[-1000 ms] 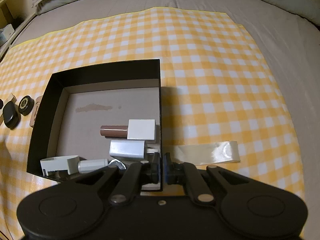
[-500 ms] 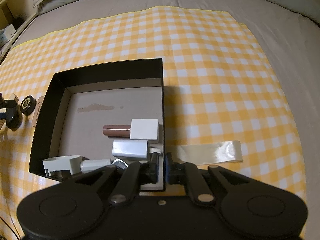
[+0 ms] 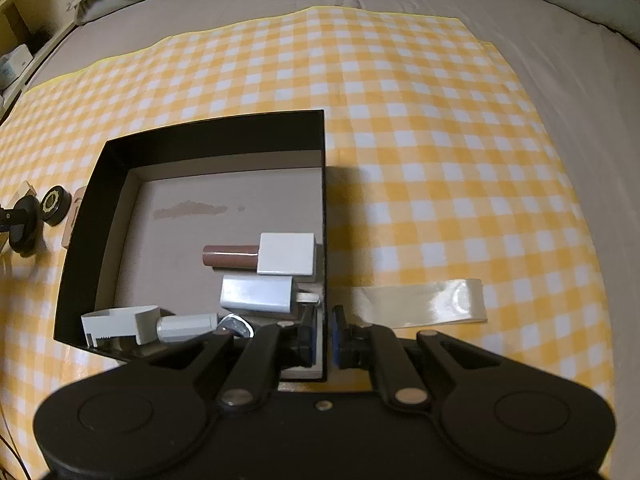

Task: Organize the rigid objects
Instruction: 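Close the left gripper on the black oval case and lift it, then carry the black case into the black box and open the left gripper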

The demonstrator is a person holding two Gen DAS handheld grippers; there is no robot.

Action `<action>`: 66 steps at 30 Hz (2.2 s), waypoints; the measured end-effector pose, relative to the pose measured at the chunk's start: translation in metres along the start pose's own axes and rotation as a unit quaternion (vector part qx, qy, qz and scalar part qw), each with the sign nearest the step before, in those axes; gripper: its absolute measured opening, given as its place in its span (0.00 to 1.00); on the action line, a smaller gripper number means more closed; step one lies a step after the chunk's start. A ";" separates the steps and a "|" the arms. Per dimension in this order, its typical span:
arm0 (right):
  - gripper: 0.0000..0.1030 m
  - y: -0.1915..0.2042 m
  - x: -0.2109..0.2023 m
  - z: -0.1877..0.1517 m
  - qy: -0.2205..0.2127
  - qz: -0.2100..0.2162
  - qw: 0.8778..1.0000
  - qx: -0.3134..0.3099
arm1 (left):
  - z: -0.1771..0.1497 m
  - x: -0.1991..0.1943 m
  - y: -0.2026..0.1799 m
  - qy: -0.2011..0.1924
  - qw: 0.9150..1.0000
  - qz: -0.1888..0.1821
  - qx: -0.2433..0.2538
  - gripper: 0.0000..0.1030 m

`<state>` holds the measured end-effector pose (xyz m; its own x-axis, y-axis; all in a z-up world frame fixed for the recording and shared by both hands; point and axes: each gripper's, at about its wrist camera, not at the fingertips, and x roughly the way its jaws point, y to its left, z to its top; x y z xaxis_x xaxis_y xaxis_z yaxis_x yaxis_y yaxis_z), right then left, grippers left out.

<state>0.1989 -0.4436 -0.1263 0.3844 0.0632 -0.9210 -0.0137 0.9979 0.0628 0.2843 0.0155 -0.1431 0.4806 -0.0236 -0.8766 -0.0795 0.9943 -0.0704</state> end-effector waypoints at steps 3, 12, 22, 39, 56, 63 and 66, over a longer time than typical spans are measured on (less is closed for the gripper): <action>0.07 -0.001 -0.001 0.000 0.000 -0.001 1.000 -0.001 | -0.001 0.001 -0.009 -0.003 1.000 0.009 0.006 0.52; 0.07 -0.001 0.000 0.000 0.000 -0.002 1.000 -0.004 | -0.007 0.008 -0.035 -0.011 0.996 0.049 0.073 0.56; 0.07 0.005 -0.002 -0.002 0.001 -0.003 1.000 -0.006 | -0.017 -0.011 -0.008 0.003 0.996 0.046 0.081 0.56; 0.07 0.009 -0.003 -0.004 0.001 -0.003 1.000 -0.007 | -0.007 -0.004 -0.015 -0.043 0.978 0.037 0.202 0.74; 0.06 0.009 -0.003 -0.005 0.001 -0.003 1.000 -0.008 | 0.004 0.001 -0.013 -0.026 0.991 0.003 0.132 0.53; 0.05 0.010 -0.004 -0.006 0.001 -0.004 1.000 -0.008 | 0.001 -0.015 -0.024 -0.005 0.997 -0.052 0.065 0.52; 0.05 0.011 -0.004 -0.006 0.001 -0.004 1.000 -0.010 | -0.002 -0.019 -0.031 -0.008 0.996 -0.054 0.068 0.52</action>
<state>0.1916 -0.4324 -0.1245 0.3831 0.0552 -0.9221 -0.0283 0.9984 0.0480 0.2757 -0.0153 -0.1249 0.4941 -0.1303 -0.8596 0.0913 0.9910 -0.0978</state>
